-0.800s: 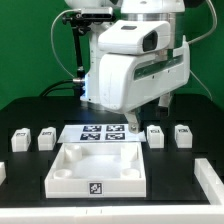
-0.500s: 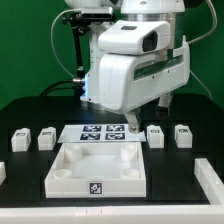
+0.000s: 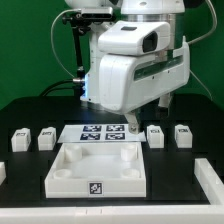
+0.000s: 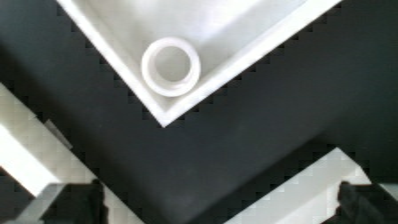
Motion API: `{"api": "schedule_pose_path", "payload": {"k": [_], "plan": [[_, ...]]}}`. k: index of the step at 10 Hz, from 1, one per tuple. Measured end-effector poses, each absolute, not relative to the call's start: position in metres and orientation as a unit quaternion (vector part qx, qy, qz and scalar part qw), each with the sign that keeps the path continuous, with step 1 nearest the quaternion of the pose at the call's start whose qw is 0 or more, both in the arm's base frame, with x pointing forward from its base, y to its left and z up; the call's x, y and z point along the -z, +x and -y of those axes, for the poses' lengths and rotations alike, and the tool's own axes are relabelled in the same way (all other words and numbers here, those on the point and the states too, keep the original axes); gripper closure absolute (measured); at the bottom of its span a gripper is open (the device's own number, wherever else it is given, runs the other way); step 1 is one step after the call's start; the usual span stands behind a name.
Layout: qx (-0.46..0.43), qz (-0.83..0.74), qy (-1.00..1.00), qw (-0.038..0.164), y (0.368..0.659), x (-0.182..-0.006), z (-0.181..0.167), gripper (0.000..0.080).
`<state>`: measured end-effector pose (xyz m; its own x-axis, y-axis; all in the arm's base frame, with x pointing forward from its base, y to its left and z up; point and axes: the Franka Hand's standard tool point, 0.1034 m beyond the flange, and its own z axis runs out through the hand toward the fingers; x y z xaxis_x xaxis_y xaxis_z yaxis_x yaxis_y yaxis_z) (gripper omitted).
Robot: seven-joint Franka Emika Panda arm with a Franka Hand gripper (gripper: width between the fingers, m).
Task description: Assemble one leg
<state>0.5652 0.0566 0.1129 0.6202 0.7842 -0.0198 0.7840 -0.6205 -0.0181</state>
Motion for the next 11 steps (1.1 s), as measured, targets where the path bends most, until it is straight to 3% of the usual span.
{"api": "schedule_pose_path", "payload": {"k": [4,5,9,11], "plan": [[-0.013,0.456,-0.89,0.004,0.564,-0.112,-0.056,0.015],[-0.003,0.48,-0.877,0.001,0.553,-0.105,-0.052,0.015],[-0.003,0.698,-0.716,0.008,0.451,-0.056,0.006,0.015],[0.005,0.728,-0.686,0.007,0.435,-0.035,0.013,0.015]]}}
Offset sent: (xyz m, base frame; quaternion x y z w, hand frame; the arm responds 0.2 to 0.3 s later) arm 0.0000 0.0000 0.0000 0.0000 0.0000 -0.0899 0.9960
